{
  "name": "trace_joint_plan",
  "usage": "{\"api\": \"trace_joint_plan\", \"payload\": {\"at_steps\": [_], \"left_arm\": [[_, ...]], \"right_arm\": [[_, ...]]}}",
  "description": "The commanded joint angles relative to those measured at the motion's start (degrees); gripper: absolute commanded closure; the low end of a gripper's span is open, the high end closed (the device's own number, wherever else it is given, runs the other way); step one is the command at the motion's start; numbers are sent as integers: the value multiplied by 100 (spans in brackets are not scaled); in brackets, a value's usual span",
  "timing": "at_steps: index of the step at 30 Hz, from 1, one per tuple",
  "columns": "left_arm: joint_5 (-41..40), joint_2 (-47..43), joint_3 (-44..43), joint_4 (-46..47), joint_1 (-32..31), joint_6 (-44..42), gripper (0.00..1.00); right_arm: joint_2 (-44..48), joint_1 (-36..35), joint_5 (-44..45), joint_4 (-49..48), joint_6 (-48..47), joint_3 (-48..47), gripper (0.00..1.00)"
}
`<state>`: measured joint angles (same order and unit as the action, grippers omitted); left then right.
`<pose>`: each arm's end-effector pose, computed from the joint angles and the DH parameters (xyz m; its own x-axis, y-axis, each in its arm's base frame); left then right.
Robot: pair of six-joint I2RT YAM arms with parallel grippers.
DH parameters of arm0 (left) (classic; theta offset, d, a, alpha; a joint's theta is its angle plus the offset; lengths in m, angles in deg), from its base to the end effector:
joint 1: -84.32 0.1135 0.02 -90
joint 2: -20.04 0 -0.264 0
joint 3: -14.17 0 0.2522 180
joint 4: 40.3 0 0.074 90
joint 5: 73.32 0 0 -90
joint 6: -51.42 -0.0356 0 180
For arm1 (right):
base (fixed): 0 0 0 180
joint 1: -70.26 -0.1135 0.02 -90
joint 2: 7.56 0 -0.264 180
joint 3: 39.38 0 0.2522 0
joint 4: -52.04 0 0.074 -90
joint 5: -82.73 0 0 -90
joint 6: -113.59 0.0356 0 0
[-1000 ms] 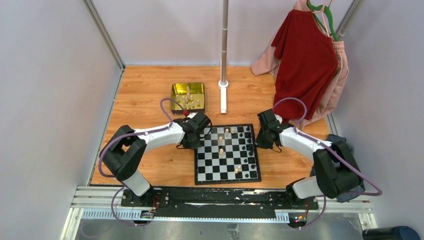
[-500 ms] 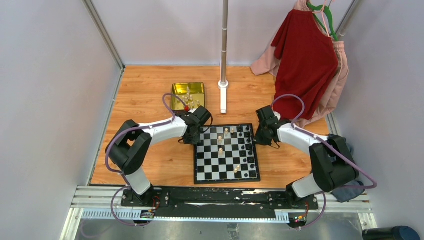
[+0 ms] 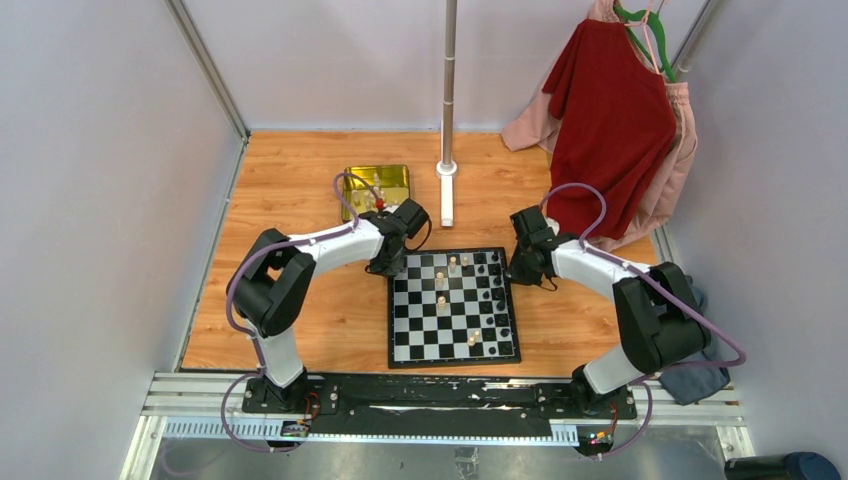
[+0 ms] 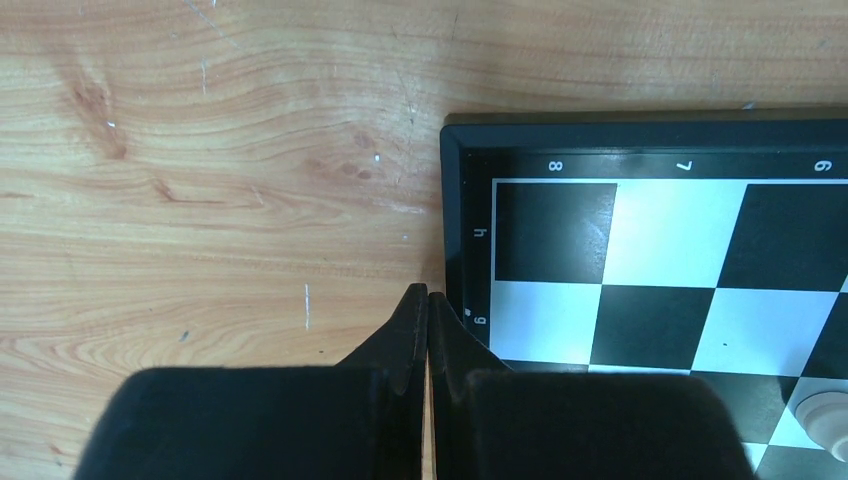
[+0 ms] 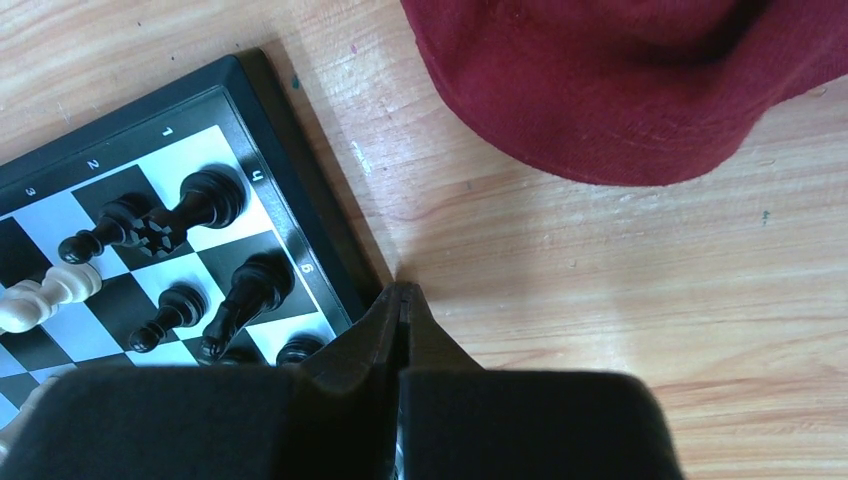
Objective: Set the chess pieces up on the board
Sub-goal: Adjust the chessboard at the center of the board.
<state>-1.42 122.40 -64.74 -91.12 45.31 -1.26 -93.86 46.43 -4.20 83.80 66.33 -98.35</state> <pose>0.2689 -0.2036 0.1672 -0.9179 0.0019 -0.3969 -0.0297 0.9969 0.0735 0.2599 0.1127 0.1672 -0.8331 0.3729 -0.4085 0.2548 0.9143 0.3149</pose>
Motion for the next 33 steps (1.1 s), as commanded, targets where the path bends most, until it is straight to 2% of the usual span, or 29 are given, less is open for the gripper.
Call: {"api": "trace_joint_plan", "payload": {"at_steps": [1, 16, 22, 24, 27, 29, 30, 33], "left_arm": [[1255, 172, -519, 1611, -222, 330, 100], [1352, 295, -750, 1533, -222, 197, 100], [1040, 146, -639, 1340, -222, 164, 100], [854, 55, -600, 1238, -209, 146, 97], [547, -136, -504, 1065, -159, 123, 90], [332, -319, -405, 977, -112, 103, 76], [234, -420, -377, 930, -98, 95, 73], [-32, -784, -238, 795, -50, 34, 51]], "right_arm": [[-239, -153, -1152, -440, 269, -87, 100], [-253, 177, -1146, -441, 132, -27, 100], [-269, 199, -1071, -343, 47, -143, 100], [-257, 227, -1047, -291, 7, -161, 100], [-187, 292, -972, -150, -90, -212, 100], [-101, 344, -906, -35, -171, -265, 100], [-51, 378, -854, 42, -228, -294, 100], [142, 500, -726, 299, -402, -442, 97]]}}
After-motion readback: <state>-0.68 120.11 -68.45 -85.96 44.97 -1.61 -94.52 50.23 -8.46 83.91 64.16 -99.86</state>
